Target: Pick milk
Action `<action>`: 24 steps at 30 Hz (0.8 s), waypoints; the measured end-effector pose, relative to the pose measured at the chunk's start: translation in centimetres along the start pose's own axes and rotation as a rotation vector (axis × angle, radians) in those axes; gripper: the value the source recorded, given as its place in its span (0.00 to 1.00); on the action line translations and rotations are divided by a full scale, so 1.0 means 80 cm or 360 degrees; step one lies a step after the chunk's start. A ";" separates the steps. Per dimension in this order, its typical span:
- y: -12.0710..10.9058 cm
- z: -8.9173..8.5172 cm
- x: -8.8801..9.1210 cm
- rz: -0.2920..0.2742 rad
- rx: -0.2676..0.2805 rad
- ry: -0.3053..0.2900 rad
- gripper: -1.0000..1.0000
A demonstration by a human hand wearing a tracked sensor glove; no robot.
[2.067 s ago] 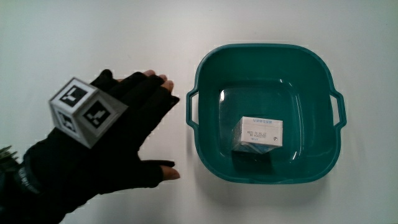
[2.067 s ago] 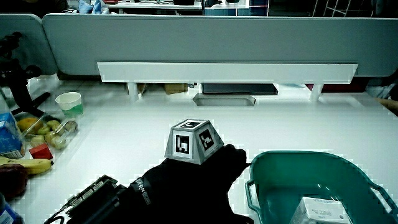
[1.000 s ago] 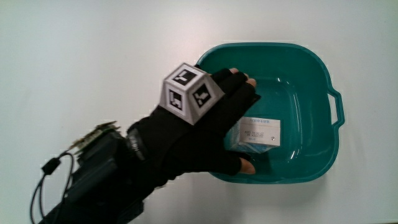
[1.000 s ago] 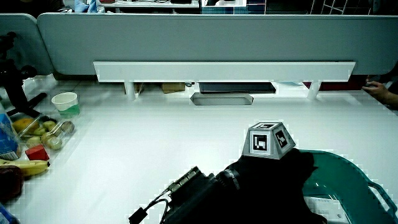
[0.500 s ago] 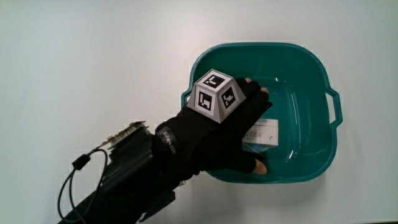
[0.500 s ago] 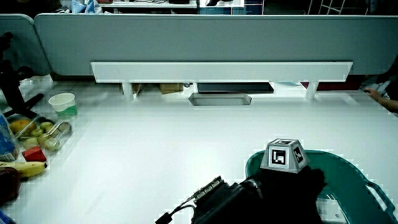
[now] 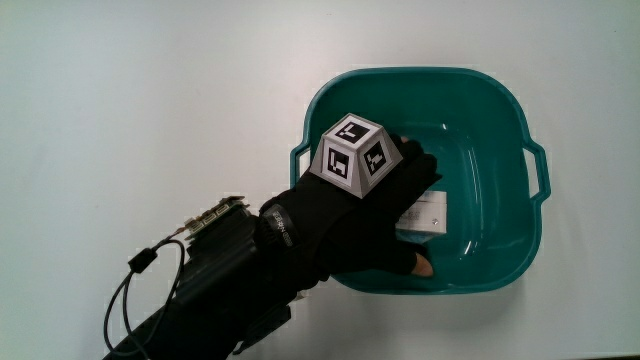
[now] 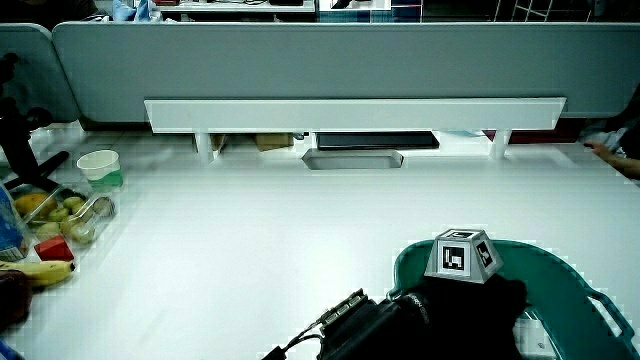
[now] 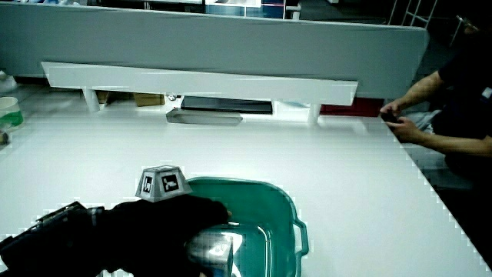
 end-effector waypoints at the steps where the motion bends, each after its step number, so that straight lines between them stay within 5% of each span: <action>1: 0.001 -0.001 -0.002 -0.0002 0.0012 -0.0008 0.65; 24: -0.003 -0.004 -0.009 -0.0031 0.0143 -0.0116 0.97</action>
